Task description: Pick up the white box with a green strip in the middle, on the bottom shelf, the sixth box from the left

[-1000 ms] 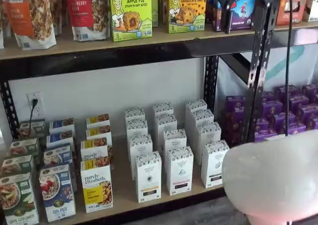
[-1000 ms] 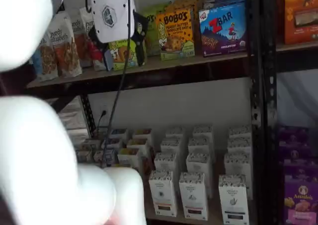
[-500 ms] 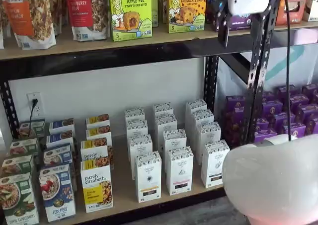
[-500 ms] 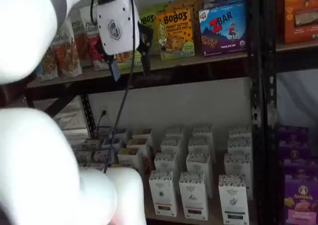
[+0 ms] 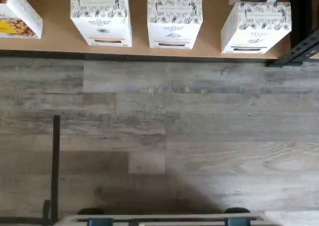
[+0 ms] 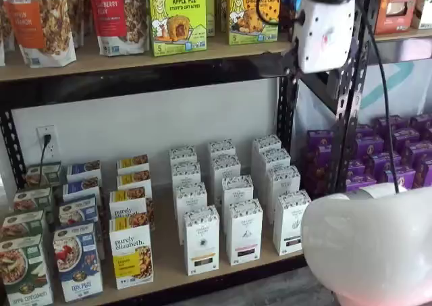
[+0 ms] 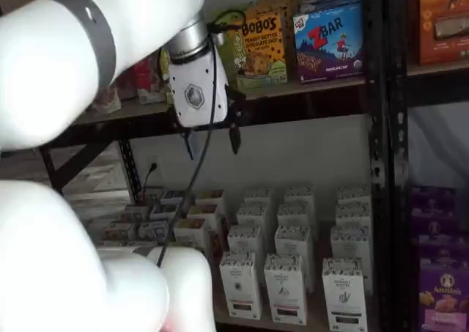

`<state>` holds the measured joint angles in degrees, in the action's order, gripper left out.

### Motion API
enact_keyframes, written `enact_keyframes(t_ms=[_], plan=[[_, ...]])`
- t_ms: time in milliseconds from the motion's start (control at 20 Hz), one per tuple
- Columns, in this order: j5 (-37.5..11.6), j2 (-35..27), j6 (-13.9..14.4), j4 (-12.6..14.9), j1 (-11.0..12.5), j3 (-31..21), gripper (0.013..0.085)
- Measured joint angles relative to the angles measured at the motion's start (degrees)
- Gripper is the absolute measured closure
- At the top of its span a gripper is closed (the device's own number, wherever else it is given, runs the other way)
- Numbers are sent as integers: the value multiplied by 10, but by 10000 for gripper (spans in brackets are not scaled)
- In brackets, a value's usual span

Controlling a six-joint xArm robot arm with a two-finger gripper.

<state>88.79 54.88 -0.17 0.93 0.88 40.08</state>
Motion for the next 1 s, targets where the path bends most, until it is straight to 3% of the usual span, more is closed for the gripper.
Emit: enact_keyframes(t_ms=[450, 650, 1000], plan=[[-173, -28, -16, -10, 17, -133, 130], [-232, -84, -11, 2, 16, -160, 130], [-424, -221, -20, 9, 34, -212, 130]])
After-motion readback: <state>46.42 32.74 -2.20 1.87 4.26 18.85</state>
